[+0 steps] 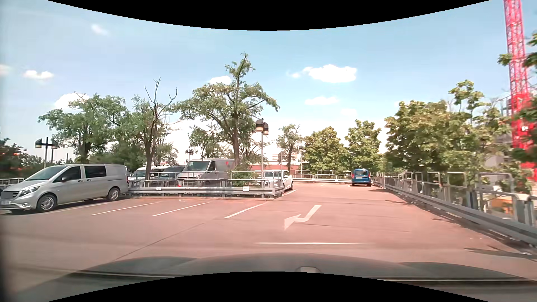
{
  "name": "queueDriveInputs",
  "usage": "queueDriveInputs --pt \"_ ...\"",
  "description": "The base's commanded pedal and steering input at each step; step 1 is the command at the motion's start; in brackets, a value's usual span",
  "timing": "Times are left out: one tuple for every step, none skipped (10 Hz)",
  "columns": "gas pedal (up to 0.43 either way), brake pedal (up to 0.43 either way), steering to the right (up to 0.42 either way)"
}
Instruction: Follow the waypoints while adhering to traffic rules and regulations
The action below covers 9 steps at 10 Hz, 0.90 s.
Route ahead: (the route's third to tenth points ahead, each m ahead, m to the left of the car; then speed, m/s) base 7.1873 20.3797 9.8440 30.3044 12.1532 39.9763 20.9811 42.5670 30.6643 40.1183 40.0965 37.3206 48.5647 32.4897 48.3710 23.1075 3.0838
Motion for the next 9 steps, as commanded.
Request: queueDriveInputs --pt "0.047 0.0 -0.394" --pt "0.047 0.0 -0.436" --pt "0.047 0.0 -0.484" --pt "0.047 0.0 -0.526" --pt "0.047 0.0 -0.563" --pt "0.047 0.0 -0.598" --pt "0.047 0.0 -0.631" --pt "0.047 0.0 -0.656" --pt "0.059 0.0 -0.68"
